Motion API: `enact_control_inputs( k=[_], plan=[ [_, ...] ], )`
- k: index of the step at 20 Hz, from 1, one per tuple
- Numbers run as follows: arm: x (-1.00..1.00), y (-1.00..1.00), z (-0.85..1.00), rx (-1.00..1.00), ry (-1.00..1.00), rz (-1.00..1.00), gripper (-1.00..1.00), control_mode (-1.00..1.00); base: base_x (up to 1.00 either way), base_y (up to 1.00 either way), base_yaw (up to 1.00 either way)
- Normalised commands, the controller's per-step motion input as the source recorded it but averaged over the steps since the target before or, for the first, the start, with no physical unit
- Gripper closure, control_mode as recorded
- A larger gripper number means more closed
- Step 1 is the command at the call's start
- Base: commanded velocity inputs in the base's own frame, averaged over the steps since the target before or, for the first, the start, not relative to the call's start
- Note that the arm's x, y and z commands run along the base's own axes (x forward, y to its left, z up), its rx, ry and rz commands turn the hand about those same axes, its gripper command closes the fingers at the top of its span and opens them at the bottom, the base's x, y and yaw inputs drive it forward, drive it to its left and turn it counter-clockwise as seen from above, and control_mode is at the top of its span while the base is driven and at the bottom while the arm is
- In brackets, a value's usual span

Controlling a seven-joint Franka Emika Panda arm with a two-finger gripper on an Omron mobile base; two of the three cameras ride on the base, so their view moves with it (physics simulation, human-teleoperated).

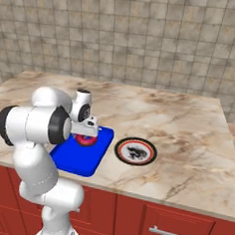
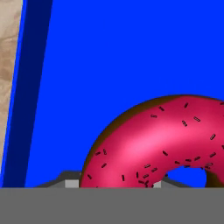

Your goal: Move the dessert items from the plates to the tray.

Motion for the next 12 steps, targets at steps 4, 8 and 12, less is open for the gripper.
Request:
enact_control_inputs(
  k=[4,8,12],
  plan=[
    [0.48,0.09,-0.33,0.00,0.01,0.00,1.00,-1.00,0.00,0.00,0.00],
    [0.42,0.03,-0.37,0.00,0.00,0.00,1.00,-1.00,0.00,0.00,0.00],
    [0.28,0.00,-0.44,0.00,0.00,0.00,1.00,-1.00,0.00,0.00,0.00]
  ],
)
